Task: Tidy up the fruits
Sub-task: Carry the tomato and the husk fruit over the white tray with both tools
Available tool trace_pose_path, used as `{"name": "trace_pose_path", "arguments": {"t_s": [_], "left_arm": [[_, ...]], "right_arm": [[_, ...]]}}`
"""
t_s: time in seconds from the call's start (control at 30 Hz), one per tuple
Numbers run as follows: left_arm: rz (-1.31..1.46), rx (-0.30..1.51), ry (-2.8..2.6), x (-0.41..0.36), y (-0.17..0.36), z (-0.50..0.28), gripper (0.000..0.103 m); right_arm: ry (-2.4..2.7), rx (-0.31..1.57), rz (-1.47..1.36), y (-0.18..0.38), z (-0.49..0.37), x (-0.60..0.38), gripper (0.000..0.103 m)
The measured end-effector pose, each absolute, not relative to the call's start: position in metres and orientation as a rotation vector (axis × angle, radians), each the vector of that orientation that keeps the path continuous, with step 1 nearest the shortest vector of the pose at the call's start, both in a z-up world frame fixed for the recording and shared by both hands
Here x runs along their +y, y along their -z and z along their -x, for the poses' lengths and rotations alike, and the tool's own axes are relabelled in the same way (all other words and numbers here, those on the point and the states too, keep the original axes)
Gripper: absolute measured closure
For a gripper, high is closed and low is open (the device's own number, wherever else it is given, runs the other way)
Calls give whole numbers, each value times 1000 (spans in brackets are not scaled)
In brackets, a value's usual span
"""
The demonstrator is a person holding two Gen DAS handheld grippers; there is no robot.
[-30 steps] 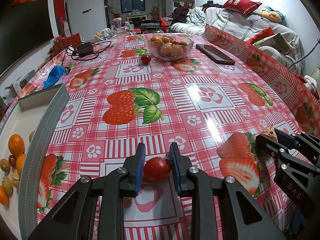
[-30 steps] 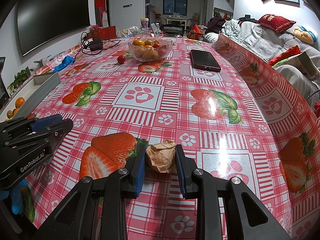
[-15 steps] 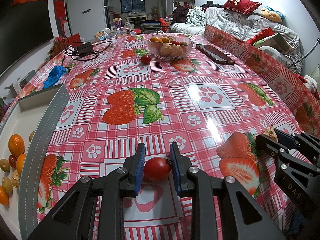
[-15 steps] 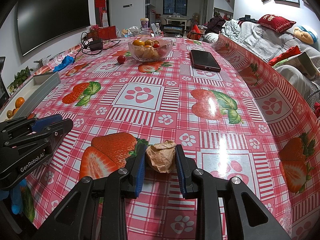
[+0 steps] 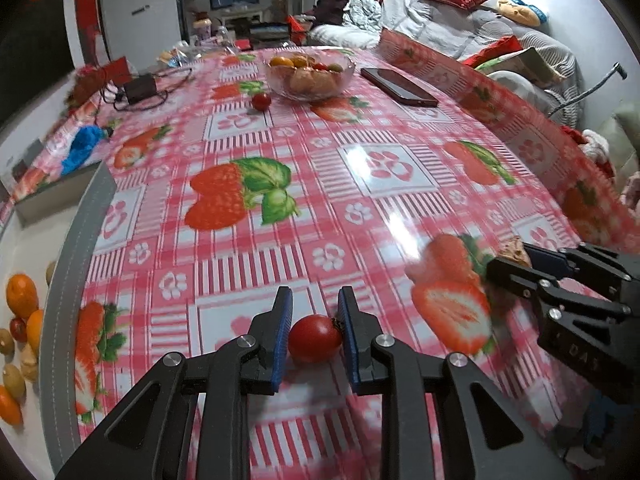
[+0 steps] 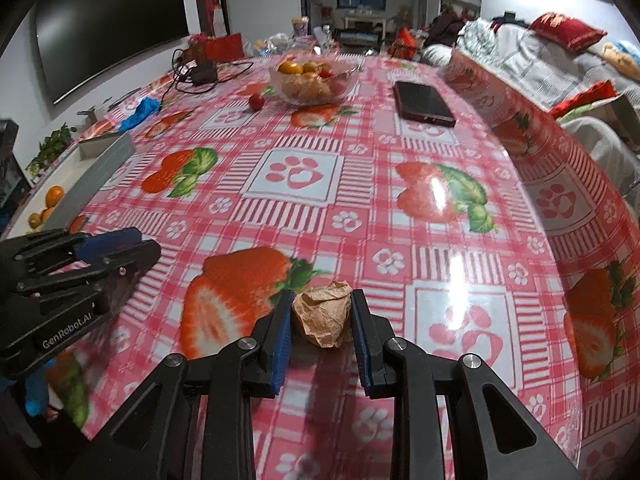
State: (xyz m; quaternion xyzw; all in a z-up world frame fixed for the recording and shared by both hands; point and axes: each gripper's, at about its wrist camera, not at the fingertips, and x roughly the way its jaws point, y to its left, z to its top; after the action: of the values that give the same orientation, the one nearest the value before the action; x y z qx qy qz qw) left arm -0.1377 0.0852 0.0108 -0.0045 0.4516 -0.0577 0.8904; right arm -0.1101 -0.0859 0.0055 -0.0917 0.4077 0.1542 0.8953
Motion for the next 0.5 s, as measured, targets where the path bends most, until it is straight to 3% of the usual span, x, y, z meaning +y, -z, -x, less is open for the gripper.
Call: {"name": "trace_pose_path", "arguments": {"t_s": [0.3, 0.5], "left_arm": [[100, 897, 112, 135, -52, 173, 77], [160, 865, -66, 211, -78, 190, 77]], "right_arm": [[-423, 929, 94, -27, 110, -59, 74], [-569, 944, 86, -48, 105, 9, 74]]}}
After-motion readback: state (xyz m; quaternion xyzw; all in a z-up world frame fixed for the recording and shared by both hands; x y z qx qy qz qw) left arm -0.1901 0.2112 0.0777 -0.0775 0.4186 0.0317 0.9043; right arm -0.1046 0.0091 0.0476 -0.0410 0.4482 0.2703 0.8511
